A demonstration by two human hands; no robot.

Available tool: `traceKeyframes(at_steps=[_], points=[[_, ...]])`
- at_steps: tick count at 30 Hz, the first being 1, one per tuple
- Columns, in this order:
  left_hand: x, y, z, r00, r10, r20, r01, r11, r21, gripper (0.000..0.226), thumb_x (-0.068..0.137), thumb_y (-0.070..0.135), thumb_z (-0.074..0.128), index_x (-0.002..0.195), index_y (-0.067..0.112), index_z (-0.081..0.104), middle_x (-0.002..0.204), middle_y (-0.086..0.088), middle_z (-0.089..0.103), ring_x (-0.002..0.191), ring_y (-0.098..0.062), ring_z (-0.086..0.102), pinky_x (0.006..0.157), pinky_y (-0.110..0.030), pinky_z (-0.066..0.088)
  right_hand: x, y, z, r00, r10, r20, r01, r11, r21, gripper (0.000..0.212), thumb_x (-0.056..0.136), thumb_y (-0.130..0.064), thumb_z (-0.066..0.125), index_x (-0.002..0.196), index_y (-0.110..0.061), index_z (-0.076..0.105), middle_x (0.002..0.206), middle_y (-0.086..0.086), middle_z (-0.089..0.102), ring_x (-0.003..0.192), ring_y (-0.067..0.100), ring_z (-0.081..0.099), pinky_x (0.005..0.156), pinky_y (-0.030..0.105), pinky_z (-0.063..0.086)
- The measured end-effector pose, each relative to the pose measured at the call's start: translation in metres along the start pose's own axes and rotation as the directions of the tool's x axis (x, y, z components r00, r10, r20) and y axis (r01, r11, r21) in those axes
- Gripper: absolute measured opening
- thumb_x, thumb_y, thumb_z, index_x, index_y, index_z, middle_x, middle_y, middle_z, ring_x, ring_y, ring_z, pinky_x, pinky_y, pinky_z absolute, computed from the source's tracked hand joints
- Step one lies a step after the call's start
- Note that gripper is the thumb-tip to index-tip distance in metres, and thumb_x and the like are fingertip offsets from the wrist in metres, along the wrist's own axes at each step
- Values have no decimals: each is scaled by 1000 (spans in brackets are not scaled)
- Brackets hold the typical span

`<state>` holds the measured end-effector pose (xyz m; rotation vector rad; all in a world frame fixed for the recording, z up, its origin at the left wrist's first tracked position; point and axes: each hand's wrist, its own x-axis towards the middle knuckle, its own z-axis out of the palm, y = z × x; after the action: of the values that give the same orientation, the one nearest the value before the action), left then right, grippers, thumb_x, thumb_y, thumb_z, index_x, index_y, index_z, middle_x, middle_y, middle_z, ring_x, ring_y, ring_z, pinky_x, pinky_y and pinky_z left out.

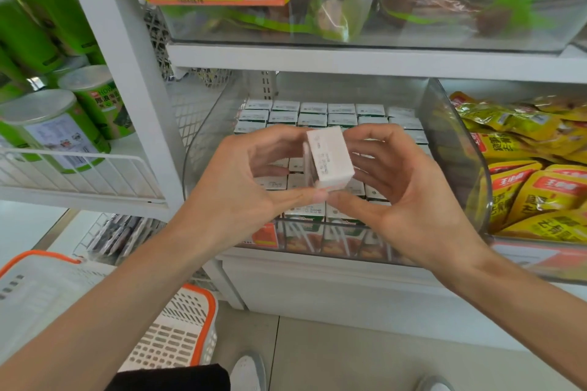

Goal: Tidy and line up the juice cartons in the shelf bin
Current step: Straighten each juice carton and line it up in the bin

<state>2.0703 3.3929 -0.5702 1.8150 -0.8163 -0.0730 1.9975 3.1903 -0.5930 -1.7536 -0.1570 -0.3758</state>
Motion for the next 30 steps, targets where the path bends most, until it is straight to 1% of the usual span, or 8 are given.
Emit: traceKeyframes(at_steps=[3, 8, 11, 14, 19, 23, 26, 30], points=[[0, 0, 1, 998, -34, -48, 33, 999, -17, 58, 65, 32, 95, 120, 27, 74, 112, 21, 78, 108, 2, 72, 91, -14, 56, 0, -3, 6, 1000, -10, -14, 10, 1000, 3, 51, 77, -21, 89, 121, -17, 63, 121, -7, 75, 119, 14, 70, 100, 29, 58], [0, -1, 2, 992, -93, -86, 90, 995, -40, 51, 64, 33, 95, 110, 24, 74, 104, 20, 79, 97, 2, 74, 80, -12, 57, -1, -3, 8, 1000, 1, -7, -1, 1000, -28, 50, 82, -9, 88, 125, -22, 66, 116, -11, 76, 109, 12, 74, 86, 21, 60], [0, -1, -1, 993, -93, -75, 90, 995, -42, 56, 63, 38, 91, 114, 26, 71, 108, 21, 77, 100, 2, 73, 81, -11, 55, 0, -2, 4, 1000, -15, 18, 15, 999, -28, 52, 84, 0, 85, 129, -17, 66, 120, -9, 77, 111, 13, 75, 95, 25, 59], [0, 0, -1, 997, -65, -29, 65, 998, 10, 56, 67, 34, 89, 120, 31, 71, 113, 20, 76, 108, -3, 72, 86, -20, 59, 0, 0, -1, 999, -32, 18, 33, 999, -37, 50, 82, 9, 82, 123, -13, 67, 119, -4, 78, 117, 12, 73, 104, 28, 56], [0, -1, 0, 999, -1, -42, 6, 992, 122, 46, 67, 31, 91, 111, 31, 77, 110, 19, 76, 111, -7, 70, 88, -31, 60, 0, 2, -4, 999, -45, 25, 47, 998, -48, 41, 83, 16, 79, 116, -7, 70, 117, -1, 79, 120, 14, 72, 108, 32, 54], [0, 0, 1, 997, 5, -72, 4, 992, 126, 52, 70, 34, 89, 121, 30, 74, 111, 19, 76, 110, -4, 70, 98, -37, 58, 0, -3, -1, 1000, 6, -23, -6, 1000, -9, 40, 84, -1, 84, 120, -13, 72, 117, -3, 79, 116, 14, 73, 102, 30, 58], [0, 0, 2, 996, -14, -93, 21, 997, 72, 67, 81, 37, 82, 143, 38, 57, 108, 15, 78, 107, -4, 72, 96, -24, 57, 1, -8, 1, 989, 130, -72, -125, 990, 69, 46, 81, -25, 83, 126, -25, 72, 110, -2, 80, 101, 15, 79, 91, 24, 61], [-2, -1, 1, 1000, -24, 14, 23, 997, 80, 50, 109, 15, 51, 153, 38, 46, 115, 13, 76, 113, 4, 67, 105, -20, 48, 4, -13, 0, 938, 335, -88, -307, 922, 234, 40, 94, -32, 75, 132, -35, 64, 100, 3, 83, 91, 19, 81, 79, 19, 61]])
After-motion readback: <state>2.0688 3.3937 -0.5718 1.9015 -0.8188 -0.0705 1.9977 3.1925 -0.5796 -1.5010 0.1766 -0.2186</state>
